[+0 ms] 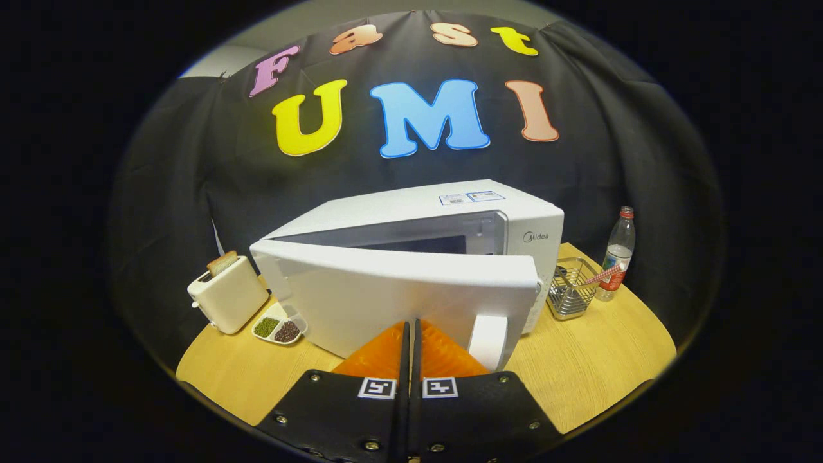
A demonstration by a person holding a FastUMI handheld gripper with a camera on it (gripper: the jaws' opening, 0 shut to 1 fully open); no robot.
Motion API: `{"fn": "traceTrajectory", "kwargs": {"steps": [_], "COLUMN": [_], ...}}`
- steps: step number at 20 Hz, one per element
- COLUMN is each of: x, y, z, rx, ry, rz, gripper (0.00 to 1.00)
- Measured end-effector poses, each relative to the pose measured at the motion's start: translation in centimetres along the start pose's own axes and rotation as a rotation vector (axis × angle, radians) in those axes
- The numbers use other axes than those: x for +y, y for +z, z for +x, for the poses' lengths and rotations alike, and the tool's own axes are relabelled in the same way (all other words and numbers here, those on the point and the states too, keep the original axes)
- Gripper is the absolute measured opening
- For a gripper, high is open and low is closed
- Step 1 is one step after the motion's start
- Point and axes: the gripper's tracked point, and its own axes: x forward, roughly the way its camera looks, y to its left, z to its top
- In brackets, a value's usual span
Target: Open the microwave, put the food inside, and close the microwave door.
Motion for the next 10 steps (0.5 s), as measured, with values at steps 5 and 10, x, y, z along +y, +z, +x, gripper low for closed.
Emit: {"fn": "traceTrajectory", "kwargs": {"steps": [5, 10], "x": [-0.9, -1.1], "y": [1.4, 2.2], "z": [2.7, 4.8], "rx": [-0.009, -0.021], "ry": [-0.013, -0.024], "rz": [-0.003, 0.004], "gripper": [0.01, 0.01]}}
